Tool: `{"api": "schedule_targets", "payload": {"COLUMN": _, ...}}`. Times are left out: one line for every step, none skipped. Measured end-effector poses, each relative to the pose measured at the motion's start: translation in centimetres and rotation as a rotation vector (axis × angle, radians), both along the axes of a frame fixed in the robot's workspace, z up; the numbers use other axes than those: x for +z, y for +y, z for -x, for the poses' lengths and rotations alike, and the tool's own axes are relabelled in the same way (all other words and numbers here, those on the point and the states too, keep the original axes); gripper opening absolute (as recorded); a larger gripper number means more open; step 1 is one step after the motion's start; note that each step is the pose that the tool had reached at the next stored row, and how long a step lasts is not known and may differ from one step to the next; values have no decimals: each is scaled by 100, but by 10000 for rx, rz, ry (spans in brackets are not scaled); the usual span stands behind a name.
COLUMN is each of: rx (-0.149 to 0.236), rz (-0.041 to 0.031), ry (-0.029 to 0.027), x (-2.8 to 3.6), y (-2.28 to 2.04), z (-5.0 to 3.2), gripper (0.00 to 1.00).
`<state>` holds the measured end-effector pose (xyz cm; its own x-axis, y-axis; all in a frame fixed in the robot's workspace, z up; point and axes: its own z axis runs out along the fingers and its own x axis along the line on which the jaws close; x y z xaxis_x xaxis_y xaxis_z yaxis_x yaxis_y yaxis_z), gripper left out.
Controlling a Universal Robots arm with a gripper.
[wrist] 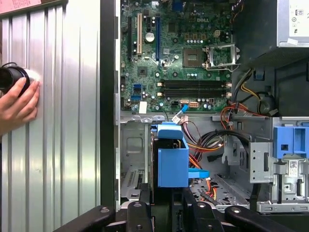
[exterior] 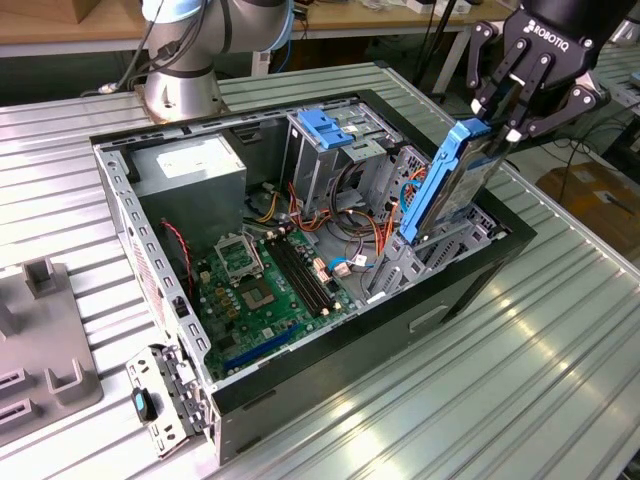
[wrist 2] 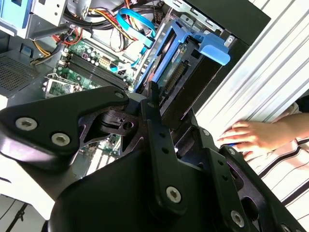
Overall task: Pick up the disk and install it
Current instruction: 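Insert the disk into the insertion slot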
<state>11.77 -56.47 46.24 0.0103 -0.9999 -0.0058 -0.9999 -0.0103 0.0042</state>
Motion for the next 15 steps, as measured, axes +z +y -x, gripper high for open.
{"api": "schedule_targets", "payload": {"rx": 0, "rz": -1, "ry": 0, "x": -1, "y": 1, "z": 0, "gripper": 35}}
{"api": "schedule_targets", "payload": {"rx": 0, "rz": -1, "ry": 0, "x": -1, "y": 3, "z": 0, "gripper": 35}}
{"api": "schedule_targets", "payload": {"rx": 0, "rz": -1, "ry": 0, "x": -1, "y": 6, "z": 0, "gripper": 35}}
{"api": "schedule_targets", "payload": {"rx": 0, "rz": -2, "ry": 0, "x": -1, "y": 6, "z": 0, "gripper": 35}}
{"api": "schedule_targets", "payload": {"rx": 0, "rz": -3, "ry": 0, "x": -6, "y": 8, "z": 0, "gripper": 35}}
{"api": "schedule_targets", "payload": {"rx": 0, "rz": -2, "ry": 0, "x": -10, "y": 9, "z": 0, "gripper": 35}}
{"api": "schedule_targets", "payload": {"rx": 0, "rz": -1, "ry": 0, "x": -18, "y": 9, "z": 0, "gripper": 35}}
{"api": "schedule_targets", "payload": {"rx": 0, "rz": -1, "ry": 0, "x": -33, "y": 9, "z": 0, "gripper": 35}}
{"api": "schedule_targets", "payload": {"rx": 0, "rz": -1, "ry": 0, "x": -52, "y": 9, "z": 0, "gripper": 35}}
{"api": "schedule_targets", "payload": {"rx": 0, "rz": 0, "ry": -1, "x": -69, "y": 9, "z": 0, "gripper": 35}}
{"api": "schedule_targets", "payload": {"rx": 0, "rz": -2, "ry": 0, "x": -87, "y": 8, "z": 0, "gripper": 35}}
{"api": "schedule_targets", "payload": {"rx": 0, "rz": -1, "ry": 0, "x": -99, "y": 8, "z": 0, "gripper": 35}}
{"api": "schedule_targets", "payload": {"rx": 0, "rz": -1, "ry": 0, "x": -108, "y": 9, "z": 0, "gripper": 35}}
{"api": "schedule_targets", "payload": {"rx": 0, "rz": -2, "ry": 0, "x": -127, "y": 8, "z": 0, "gripper": 35}}
{"api": "schedule_targets", "payload": {"rx": 0, "rz": -1, "ry": 0, "x": -140, "y": 8, "z": 0, "gripper": 35}}
